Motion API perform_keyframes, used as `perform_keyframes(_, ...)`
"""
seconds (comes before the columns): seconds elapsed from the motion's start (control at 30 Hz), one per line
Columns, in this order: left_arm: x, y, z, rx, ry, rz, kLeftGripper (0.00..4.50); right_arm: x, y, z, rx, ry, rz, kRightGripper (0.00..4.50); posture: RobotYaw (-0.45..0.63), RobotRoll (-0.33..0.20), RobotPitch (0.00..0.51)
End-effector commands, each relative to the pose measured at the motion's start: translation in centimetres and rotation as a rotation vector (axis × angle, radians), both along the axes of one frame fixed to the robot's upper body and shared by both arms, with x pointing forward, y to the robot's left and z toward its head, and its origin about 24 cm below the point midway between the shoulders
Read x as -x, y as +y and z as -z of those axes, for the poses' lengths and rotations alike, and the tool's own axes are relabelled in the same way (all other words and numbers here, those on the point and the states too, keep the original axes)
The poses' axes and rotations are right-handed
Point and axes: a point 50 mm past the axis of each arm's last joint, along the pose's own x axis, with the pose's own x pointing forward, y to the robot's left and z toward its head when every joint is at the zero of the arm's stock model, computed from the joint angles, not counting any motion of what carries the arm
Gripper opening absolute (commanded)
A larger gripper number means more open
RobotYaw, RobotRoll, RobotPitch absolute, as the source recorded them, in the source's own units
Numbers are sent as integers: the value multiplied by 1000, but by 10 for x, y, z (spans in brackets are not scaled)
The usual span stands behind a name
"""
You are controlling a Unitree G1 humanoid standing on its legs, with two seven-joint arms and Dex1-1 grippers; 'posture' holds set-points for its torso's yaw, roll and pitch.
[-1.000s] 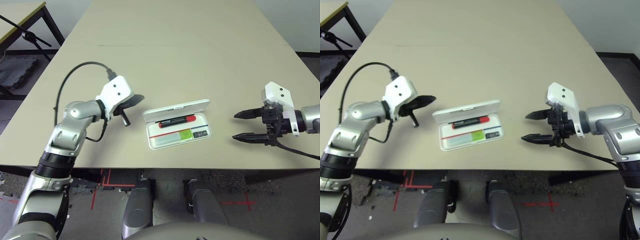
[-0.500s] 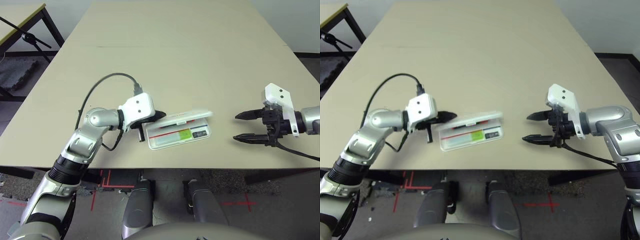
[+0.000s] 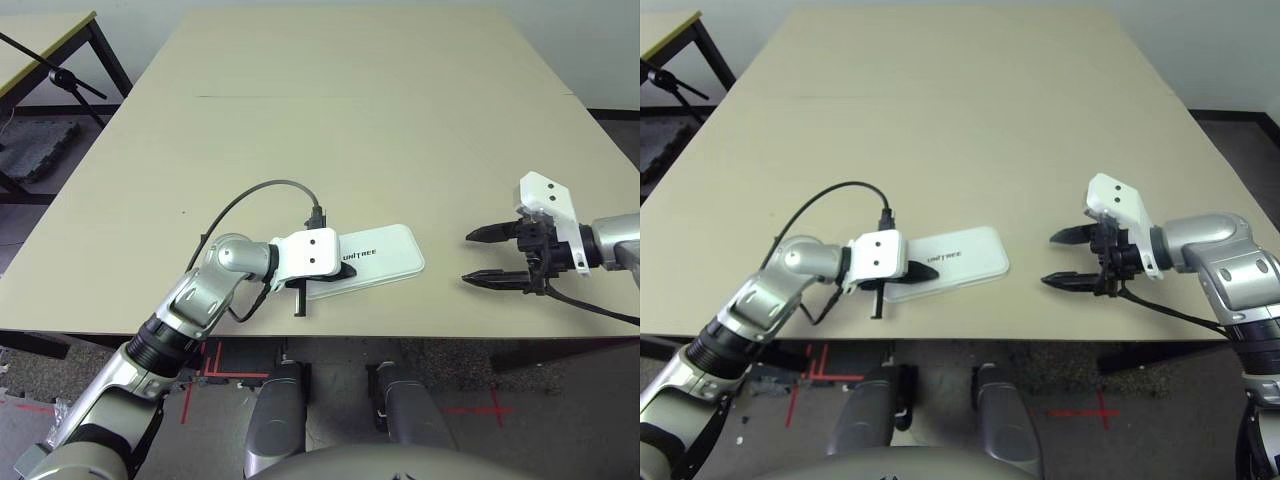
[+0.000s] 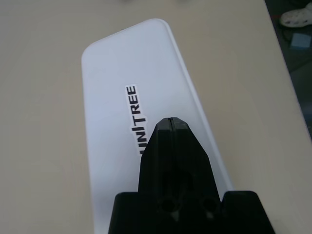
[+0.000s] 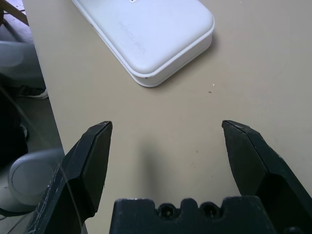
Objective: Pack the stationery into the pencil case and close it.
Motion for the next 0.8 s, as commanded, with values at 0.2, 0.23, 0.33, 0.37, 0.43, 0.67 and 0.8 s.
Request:
perform_keyframes(0.2,-7,7,-2,119,21,-123,15,-7,4,0,-35,-66,42,4500,46,0,131)
perform_keyframes(0.23,-10,10,-8,177,7,-162,183,-10,5,-1,-56,-92,63,4500,46,0,132)
perform_keyframes(0.33,-14,23,-26,336,-21,-256,900,-24,4,-9,-188,-222,190,4500,58,0,136)
perform_keyframes(0.37,-16,29,-30,378,-34,-300,1317,-29,2,-10,-224,-249,251,4500,58,0,136)
perform_keyframes(0.43,-20,42,-36,443,-66,-393,2076,-35,1,-11,-275,-311,324,4500,60,0,138)
perform_keyframes(0.67,-48,134,-33,808,-143,-1015,4437,-65,-22,3,-369,-558,816,4500,79,0,145)
perform_keyframes(0.8,-53,186,-20,869,-275,-1348,4437,-73,-43,11,-311,-711,1087,4500,84,0,145)
